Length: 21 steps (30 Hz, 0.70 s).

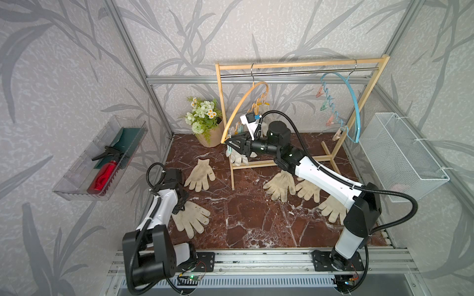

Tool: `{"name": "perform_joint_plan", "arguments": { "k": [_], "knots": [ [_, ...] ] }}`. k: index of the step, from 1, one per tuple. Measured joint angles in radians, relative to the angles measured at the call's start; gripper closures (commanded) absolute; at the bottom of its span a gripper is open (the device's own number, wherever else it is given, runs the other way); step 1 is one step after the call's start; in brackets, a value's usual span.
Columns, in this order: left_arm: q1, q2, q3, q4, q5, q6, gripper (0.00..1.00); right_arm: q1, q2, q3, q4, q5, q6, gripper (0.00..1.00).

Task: Clip the gloves onto a hanger to dry
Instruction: Pick up the glove from the center of the board.

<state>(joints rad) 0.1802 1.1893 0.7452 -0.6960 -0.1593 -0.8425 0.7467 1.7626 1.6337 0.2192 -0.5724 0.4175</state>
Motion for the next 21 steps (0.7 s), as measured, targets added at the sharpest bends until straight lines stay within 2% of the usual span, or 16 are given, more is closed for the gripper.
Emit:
{"name": "perform_joint_plan", "arguments": {
  "k": [5,9,15,21],
  "knots": [
    [-0.163,-0.174,0.018,0.051,-0.005,0.060,1.00,0.000,0.000,0.000,0.000,0.004,0.000,0.70],
    [-0.290,-0.259,0.031,0.109,-0.006,0.140,1.00,0.000,0.000,-0.003,0.000,0.007,0.000,0.70],
    [-0.452,-0.333,0.038,0.227,0.005,0.291,1.00,-0.001,0.000,-0.005,0.000,0.015,0.000,0.70],
    [-0.599,-0.344,0.040,0.339,0.032,0.451,1.00,-0.002,0.000,-0.005,0.000,0.019,0.000,0.70]
  ]
}}
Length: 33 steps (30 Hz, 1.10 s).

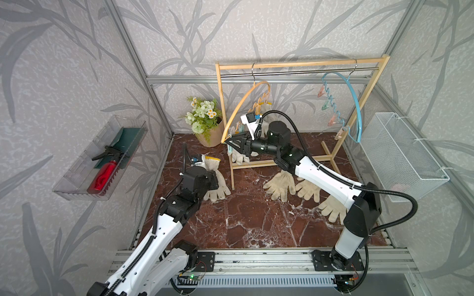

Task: Clip the gloves onto a hanger to dry
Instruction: Pick up the glove from the center of the board, then clamp the glove onto the hanger.

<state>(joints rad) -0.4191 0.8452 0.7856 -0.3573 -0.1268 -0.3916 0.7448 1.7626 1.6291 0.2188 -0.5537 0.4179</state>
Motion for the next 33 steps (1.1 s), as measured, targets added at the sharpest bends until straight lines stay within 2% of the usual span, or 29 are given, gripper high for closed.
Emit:
{"name": "perform_joint_plan", "arguments": {
  "k": [6,14,33],
  "knots": [
    [-0.106,0.023,0.041,0.049,0.003,0.096,1.00,-0.001,-0.002,-0.006,0.000,0.007,-0.001,0.70],
    [-0.195,0.039,0.090,0.088,-0.023,0.143,1.00,-0.001,-0.002,-0.006,0.000,0.012,-0.001,0.70],
    [-0.248,0.005,0.094,0.128,-0.098,0.157,1.00,-0.002,-0.002,-0.006,0.000,0.023,-0.001,0.71]
  ]
}}
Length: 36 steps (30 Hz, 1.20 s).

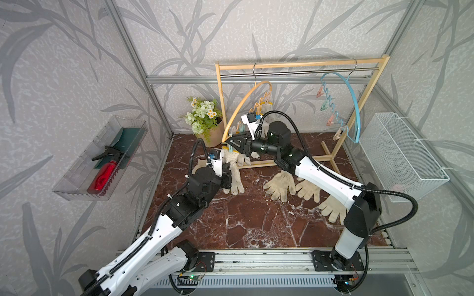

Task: Clip the gloves onto a hanger to dry
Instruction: Clamp the glove onto the hanger.

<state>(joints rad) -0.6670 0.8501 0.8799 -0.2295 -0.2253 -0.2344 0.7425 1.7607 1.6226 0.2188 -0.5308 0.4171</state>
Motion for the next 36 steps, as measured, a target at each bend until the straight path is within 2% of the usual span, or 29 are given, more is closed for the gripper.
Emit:
{"name": "perform_joint_plan", "arguments": {
  "k": [8,22,36],
  "knots": [
    [-0.013,-0.016,-0.018,-0.002,-0.016,-0.002,1.00,-0.002,0.000,0.000,0.000,0.000,0.001,0.76],
    [-0.024,-0.036,-0.036,0.002,-0.029,-0.010,1.00,-0.003,0.000,0.000,0.002,-0.001,0.007,0.76],
    [-0.025,0.003,-0.036,0.109,-0.038,0.000,1.00,-0.005,0.000,-0.011,0.042,-0.009,0.055,0.76]
  ]
}}
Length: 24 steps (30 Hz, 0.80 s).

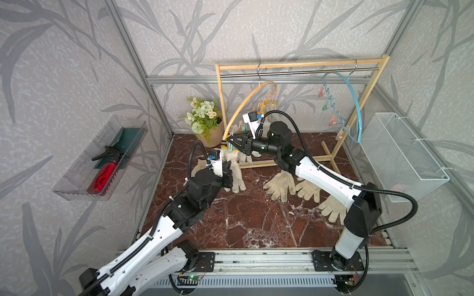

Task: Clip the gloves onto a hanger to dry
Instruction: Clamp the glove onto the hanger.

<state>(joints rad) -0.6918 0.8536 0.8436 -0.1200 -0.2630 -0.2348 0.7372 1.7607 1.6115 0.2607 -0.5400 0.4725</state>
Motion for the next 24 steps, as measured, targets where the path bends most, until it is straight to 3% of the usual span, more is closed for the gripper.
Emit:
{"name": "perform_joint_plan", "arguments": {
  "k": [24],
  "knots": [
    [0.000,0.005,-0.042,0.029,-0.032,0.008,1.00,-0.013,-0.006,-0.030,0.072,-0.038,0.089,0.78]
  ]
}}
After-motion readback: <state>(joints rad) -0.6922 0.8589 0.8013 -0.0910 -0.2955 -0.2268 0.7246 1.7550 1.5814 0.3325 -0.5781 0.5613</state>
